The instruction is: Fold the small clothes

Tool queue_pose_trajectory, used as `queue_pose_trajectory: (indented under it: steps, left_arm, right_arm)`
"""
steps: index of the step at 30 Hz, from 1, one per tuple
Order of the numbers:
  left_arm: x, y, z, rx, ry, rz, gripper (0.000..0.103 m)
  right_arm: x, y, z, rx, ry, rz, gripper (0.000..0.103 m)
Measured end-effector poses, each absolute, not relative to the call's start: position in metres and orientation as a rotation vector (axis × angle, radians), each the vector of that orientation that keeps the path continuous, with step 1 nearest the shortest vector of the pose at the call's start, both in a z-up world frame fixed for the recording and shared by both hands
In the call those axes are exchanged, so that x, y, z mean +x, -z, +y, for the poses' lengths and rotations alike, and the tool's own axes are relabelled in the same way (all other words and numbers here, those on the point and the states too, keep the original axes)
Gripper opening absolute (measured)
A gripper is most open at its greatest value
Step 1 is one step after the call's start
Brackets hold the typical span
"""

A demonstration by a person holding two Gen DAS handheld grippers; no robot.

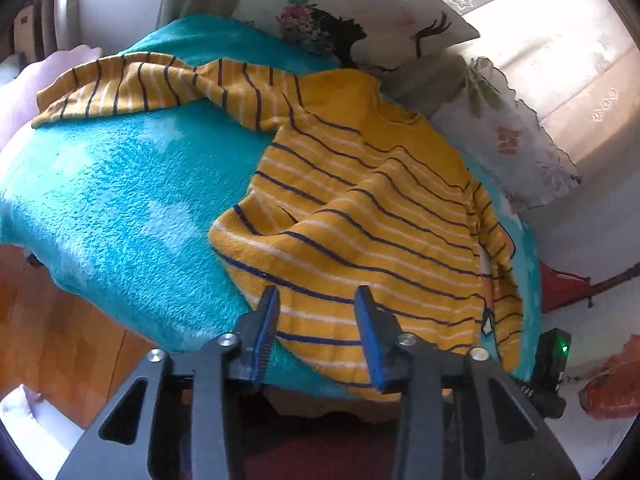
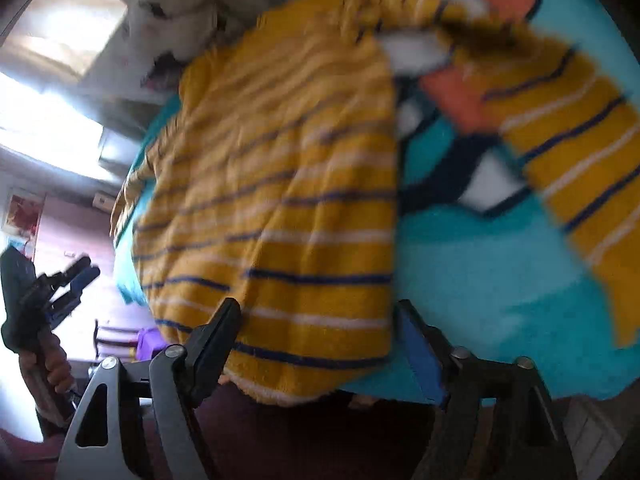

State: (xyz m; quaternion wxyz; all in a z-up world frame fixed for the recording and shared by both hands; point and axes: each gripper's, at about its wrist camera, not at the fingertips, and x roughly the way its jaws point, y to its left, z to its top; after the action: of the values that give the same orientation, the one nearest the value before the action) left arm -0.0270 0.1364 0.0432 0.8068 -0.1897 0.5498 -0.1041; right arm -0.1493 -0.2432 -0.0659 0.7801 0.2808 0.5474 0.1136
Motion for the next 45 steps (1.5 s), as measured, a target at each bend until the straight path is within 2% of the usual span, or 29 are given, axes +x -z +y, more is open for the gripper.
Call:
queue_pose_trajectory:
  steps: [1,2,5,7,9,10,11,12,16,21,22,23,24,25,30,34,36,37,38,40,43,45]
  left_arm:
    - [-0.024,-0.043,0.134,-0.411,0.219,1.176,0.042]
    - [-0.022,-0.043,0.133,-0.412,0.214,1.177,0.042]
    - [-0.016,-0.045,0.130,-0.399,0.209,1.164,0.043]
    - [-0.014,-0.047,0.128,-0.375,0.192,1.149,0.048]
    - [-0.011,-0.046,0.127,-0.368,0.179,1.143,0.051]
    - [-0.009,-0.044,0.127,-0.373,0.179,1.149,0.052]
    - [-0.007,-0.042,0.126,-0.379,0.182,1.157,0.053]
    - [-0.005,-0.039,0.125,-0.384,0.187,1.165,0.053]
    - [0.000,-0.030,0.114,-0.361,0.207,1.195,0.054]
    - [0.007,-0.026,0.096,-0.321,0.232,1.219,0.054]
    - [0.008,-0.026,0.092,-0.313,0.236,1.221,0.054]
    - [0.009,-0.027,0.089,-0.307,0.237,1.223,0.054]
    - [0.010,-0.027,0.087,-0.304,0.239,1.225,0.054]
    - [0.011,-0.027,0.084,-0.304,0.241,1.224,0.054]
    - [0.015,-0.027,0.079,-0.334,0.248,1.221,0.054]
    - [0.015,-0.023,0.075,-0.353,0.247,1.224,0.054]
    - [0.015,-0.021,0.073,-0.361,0.241,1.230,0.054]
    - [0.015,-0.020,0.072,-0.365,0.238,1.234,0.054]
    - [0.014,-0.019,0.072,-0.367,0.236,1.237,0.054]
    - [0.013,-0.017,0.071,-0.367,0.224,1.246,0.054]
    - [0.011,-0.015,0.070,-0.366,0.213,1.263,0.054]
    - [0.009,-0.014,0.068,-0.359,0.207,1.274,0.054]
  right_arm:
    - [-0.144,0.063,-0.238,0.606,-0.276,1.171,0.035]
    - [-0.137,0.065,-0.235,0.649,-0.339,1.200,0.013]
    - [-0.138,0.057,-0.242,0.653,-0.337,1.179,0.014]
    - [-0.142,0.054,-0.256,0.586,-0.238,1.195,0.015]
    - [-0.149,0.042,-0.278,0.499,-0.111,1.168,0.022]
    - [-0.150,0.035,-0.288,0.483,-0.054,1.151,0.045]
    - [-0.152,0.029,-0.311,0.501,0.047,1.117,0.073]
    - [-0.154,0.025,-0.326,0.533,0.109,1.085,0.080]
    - [-0.150,0.019,-0.369,0.445,0.339,1.013,0.081]
    - [-0.114,0.054,-0.365,0.259,0.330,1.108,0.078]
    - [-0.108,0.057,-0.365,0.231,0.330,1.105,0.066]
    - [-0.104,0.053,-0.371,0.246,0.320,1.093,0.040]
    - [-0.102,0.049,-0.381,0.277,0.306,1.095,0.021]
    - [-0.098,0.044,-0.391,0.322,0.280,1.099,0.013]
    - [-0.097,-0.008,-0.428,0.133,0.488,0.992,0.011]
    - [-0.109,-0.051,-0.456,0.099,0.698,0.846,0.011]
    - [-0.114,-0.053,-0.470,0.180,0.709,0.831,0.022]
    - [-0.117,-0.049,-0.474,0.241,0.672,0.843,0.035]
    - [-0.120,-0.042,-0.477,0.308,0.622,0.850,0.045]
    - [-0.120,-0.024,-0.482,0.442,0.505,0.862,0.053]
    - [-0.118,0.007,-0.499,0.766,0.345,0.848,0.058]
    - [-0.112,0.017,-0.506,0.894,0.323,0.823,0.067]
